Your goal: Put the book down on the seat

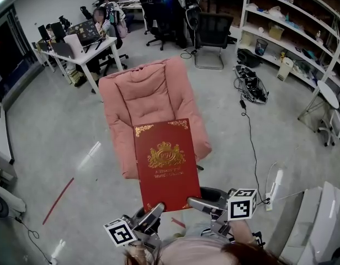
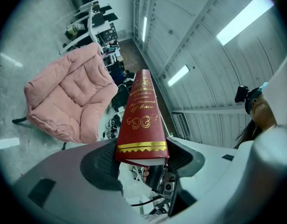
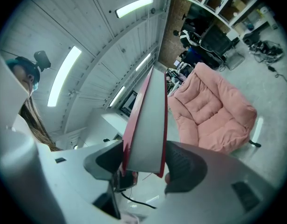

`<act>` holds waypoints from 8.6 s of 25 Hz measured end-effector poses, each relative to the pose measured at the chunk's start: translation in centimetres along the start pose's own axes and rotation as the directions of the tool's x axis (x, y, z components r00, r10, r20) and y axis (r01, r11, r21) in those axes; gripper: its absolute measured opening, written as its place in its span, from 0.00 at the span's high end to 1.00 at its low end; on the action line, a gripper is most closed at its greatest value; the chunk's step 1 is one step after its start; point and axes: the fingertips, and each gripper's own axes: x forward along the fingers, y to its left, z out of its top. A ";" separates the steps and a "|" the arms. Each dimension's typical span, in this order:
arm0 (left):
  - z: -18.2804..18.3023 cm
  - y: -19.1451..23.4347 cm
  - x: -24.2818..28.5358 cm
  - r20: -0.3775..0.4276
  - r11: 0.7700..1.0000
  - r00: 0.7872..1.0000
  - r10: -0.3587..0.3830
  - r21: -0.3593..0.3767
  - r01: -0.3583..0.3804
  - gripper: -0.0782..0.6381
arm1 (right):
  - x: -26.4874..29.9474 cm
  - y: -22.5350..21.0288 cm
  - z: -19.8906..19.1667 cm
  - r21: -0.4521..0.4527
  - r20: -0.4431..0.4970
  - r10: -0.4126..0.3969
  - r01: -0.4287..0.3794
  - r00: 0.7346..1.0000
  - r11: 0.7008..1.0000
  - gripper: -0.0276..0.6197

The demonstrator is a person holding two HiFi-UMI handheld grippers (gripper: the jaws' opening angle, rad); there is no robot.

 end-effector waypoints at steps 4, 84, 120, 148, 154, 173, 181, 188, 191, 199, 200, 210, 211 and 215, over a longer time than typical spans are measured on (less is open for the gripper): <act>1.5 1.0 3.7 0.008 1.000 1.000 0.009 -0.007 -0.009 0.51 | 0.4 -2.6 3.3 -0.005 -0.019 0.008 -0.008 1.000 1.000 0.51; 17.3 31.3 21.8 -0.058 0.973 0.983 0.174 -0.145 -0.180 0.49 | 22.5 -33.5 15.2 0.074 -0.282 -0.047 0.070 0.958 0.995 0.51; 15.4 47.3 22.9 -0.135 0.956 0.975 0.174 -0.216 -0.201 0.49 | 29.0 -46.5 8.9 0.101 -0.348 -0.124 0.169 0.929 0.981 0.51; 12.1 53.2 23.2 -0.214 0.921 0.954 0.211 -0.284 -0.268 0.47 | 30.1 -51.4 5.7 0.113 -0.384 -0.147 0.204 0.911 0.972 0.51; 11.8 54.5 23.0 -0.202 0.909 0.949 0.241 -0.297 -0.294 0.46 | 30.6 -52.5 5.0 0.133 -0.376 -0.148 0.212 0.915 0.968 0.51; 8.0 58.9 23.1 -0.398 0.868 0.827 0.398 -0.129 -0.480 0.44 | 30.6 -58.1 2.2 -0.142 -0.481 -0.368 0.344 0.796 0.928 0.75; 7.7 59.4 23.0 -0.441 0.834 0.777 0.449 -0.104 -0.541 0.44 | 30.9 -58.7 1.6 -0.155 -0.522 -0.395 0.371 0.756 0.916 0.75; 7.8 59.6 22.6 -0.462 0.805 0.733 0.499 -0.065 -0.589 0.43 | 31.1 -58.8 1.4 -0.140 -0.534 -0.396 0.384 0.747 0.913 0.75; 7.8 59.7 22.5 -0.464 0.790 0.712 0.527 -0.041 -0.612 0.42 | 31.0 -59.0 1.3 -0.133 -0.530 -0.403 0.396 0.746 0.909 0.75; 7.9 60.2 22.0 -0.441 0.743 0.657 0.611 0.032 -0.669 0.39 | 30.2 -59.6 0.7 -0.112 -0.537 -0.412 0.422 0.736 0.900 0.72; 7.9 60.3 22.0 -0.441 0.740 0.654 0.614 0.033 -0.672 0.39 | 30.0 -59.7 0.5 -0.104 -0.541 -0.410 0.425 0.735 0.899 0.71; 7.5 59.8 21.6 -0.429 0.704 0.624 0.653 0.041 -0.709 0.38 | 27.3 -59.3 0.2 -0.068 -0.531 -0.408 0.443 0.743 0.894 0.69; 7.5 59.9 21.5 -0.427 0.697 0.617 0.662 0.047 -0.715 0.39 | 27.0 -59.3 0.2 -0.064 -0.527 -0.408 0.444 0.746 0.894 0.69; 6.8 59.7 21.2 -0.440 0.683 0.591 0.676 0.074 -0.727 0.39 | 25.8 -58.7 -0.1 -0.052 -0.518 -0.406 0.447 0.753 0.893 0.69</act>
